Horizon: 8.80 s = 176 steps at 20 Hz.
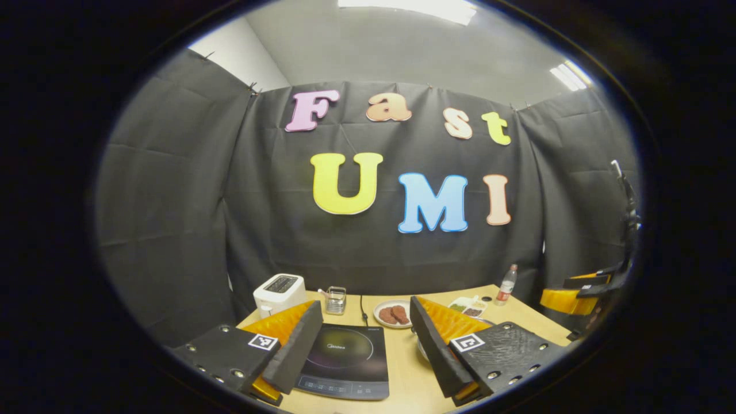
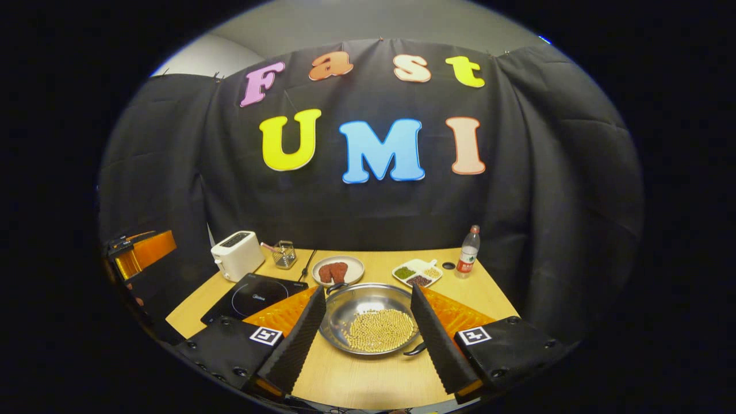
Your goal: First push the handle of the pot to place it horizontally, then grasp the pot with both hands and set it on the induction cooktop.
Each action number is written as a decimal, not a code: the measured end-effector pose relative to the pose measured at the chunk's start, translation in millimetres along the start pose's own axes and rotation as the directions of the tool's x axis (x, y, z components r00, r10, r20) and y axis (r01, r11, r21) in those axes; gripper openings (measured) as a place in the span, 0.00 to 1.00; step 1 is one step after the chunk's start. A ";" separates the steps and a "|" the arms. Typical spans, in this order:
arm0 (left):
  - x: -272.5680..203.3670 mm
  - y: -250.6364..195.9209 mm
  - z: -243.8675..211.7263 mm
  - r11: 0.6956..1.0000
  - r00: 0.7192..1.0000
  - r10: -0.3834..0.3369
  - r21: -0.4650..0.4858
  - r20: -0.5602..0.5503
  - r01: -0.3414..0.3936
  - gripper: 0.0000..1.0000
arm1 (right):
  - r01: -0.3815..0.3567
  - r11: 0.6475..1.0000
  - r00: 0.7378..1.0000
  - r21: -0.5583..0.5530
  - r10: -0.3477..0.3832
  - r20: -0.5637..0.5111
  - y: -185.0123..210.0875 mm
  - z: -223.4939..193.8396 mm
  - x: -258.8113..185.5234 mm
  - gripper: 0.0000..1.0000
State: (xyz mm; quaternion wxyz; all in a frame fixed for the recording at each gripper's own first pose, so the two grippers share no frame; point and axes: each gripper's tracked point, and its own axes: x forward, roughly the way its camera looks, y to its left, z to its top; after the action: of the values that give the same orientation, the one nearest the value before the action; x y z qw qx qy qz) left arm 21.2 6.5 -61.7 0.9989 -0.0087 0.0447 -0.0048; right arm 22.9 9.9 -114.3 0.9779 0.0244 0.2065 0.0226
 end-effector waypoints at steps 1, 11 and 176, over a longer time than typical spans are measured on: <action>0.5 0.1 -5.2 1.000 1.000 -0.003 -0.008 -0.012 0.003 0.89 | -0.001 1.000 1.000 0.001 0.001 -0.029 -1.8 -8.2 4.6 0.92; 18.0 3.9 -58.7 0.998 0.989 0.016 -0.050 -0.144 -0.024 0.89 | -0.038 0.999 0.951 -0.032 0.026 -0.308 -11.8 -100.3 33.6 0.11; 267.2 -194.0 -386.5 0.957 0.521 -0.234 -0.288 -0.821 -0.023 0.53 | 0.002 0.990 0.721 0.139 0.096 -0.687 -183.4 -203.7 252.5 0.51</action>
State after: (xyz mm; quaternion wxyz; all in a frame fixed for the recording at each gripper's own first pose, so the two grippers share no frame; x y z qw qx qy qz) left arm 251.1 -196.7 -467.0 0.8378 -0.1402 0.5238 -0.0635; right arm 177.4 -151.6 -412.6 0.8256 0.0831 0.5566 0.0414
